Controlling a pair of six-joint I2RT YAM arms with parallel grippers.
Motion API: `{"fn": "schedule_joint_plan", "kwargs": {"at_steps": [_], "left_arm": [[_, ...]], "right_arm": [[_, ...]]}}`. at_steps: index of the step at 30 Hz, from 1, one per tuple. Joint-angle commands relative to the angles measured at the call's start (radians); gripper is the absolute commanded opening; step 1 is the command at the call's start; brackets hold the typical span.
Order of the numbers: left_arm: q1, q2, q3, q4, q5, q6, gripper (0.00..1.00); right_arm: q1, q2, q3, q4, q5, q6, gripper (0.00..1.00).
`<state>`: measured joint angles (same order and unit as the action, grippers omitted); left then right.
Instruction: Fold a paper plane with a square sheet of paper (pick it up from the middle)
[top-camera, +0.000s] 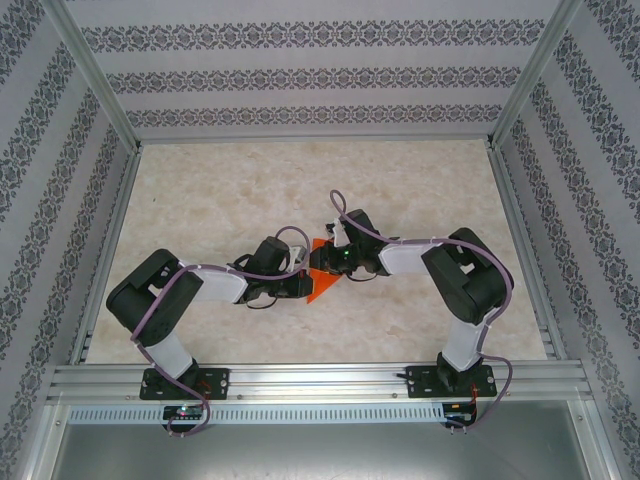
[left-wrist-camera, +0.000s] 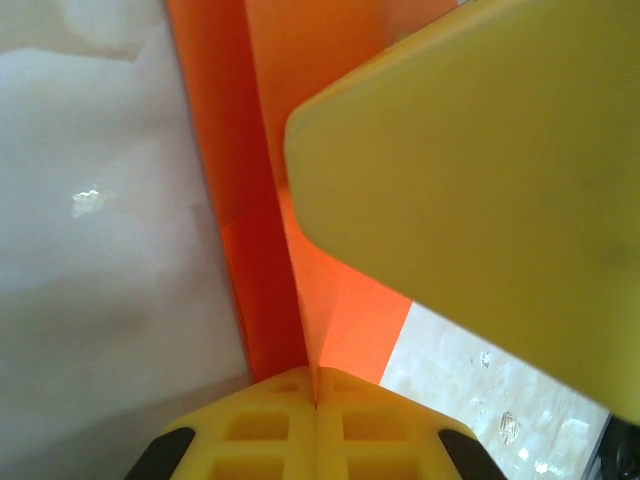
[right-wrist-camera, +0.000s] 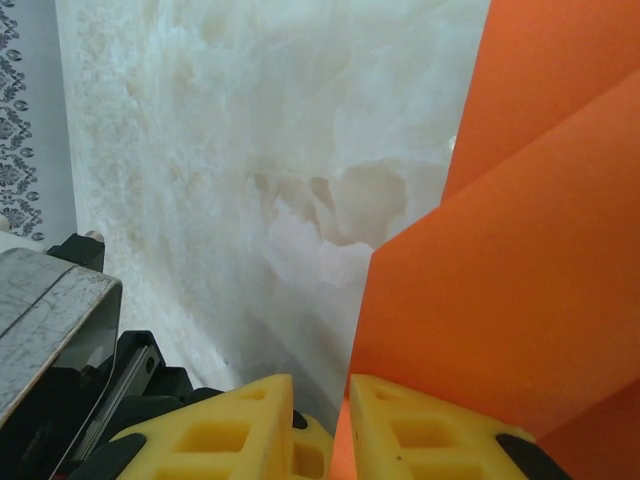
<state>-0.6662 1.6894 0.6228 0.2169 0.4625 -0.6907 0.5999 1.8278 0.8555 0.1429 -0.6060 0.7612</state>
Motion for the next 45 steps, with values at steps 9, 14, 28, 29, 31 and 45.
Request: {"fn": "schedule_joint_plan", "kwargs": {"at_steps": [9,14,28,29,31,45], "left_arm": [[0.016,0.035,-0.006,-0.047,0.002,-0.003,0.04],[0.016,0.037,0.008,-0.071,-0.002,0.008,0.05],[0.017,0.048,0.016,-0.095,0.010,0.020,0.00],[0.017,0.051,0.019,-0.098,0.012,0.019,0.00],[0.019,0.058,0.026,-0.104,0.021,0.017,0.00],[0.039,0.099,0.038,-0.094,0.088,-0.008,0.00]], "right_arm": [[-0.027,0.045,0.025,0.015,0.017,-0.013,0.22],[-0.030,0.068,0.023,0.027,0.029,-0.005,0.21],[-0.061,-0.079,-0.056,0.087,0.080,0.036,0.23],[-0.064,-0.094,-0.061,0.089,0.078,0.036,0.24],[-0.066,-0.115,-0.070,0.095,0.078,0.039,0.24],[-0.015,-0.009,-0.002,0.092,-0.004,0.028,0.25]]}}
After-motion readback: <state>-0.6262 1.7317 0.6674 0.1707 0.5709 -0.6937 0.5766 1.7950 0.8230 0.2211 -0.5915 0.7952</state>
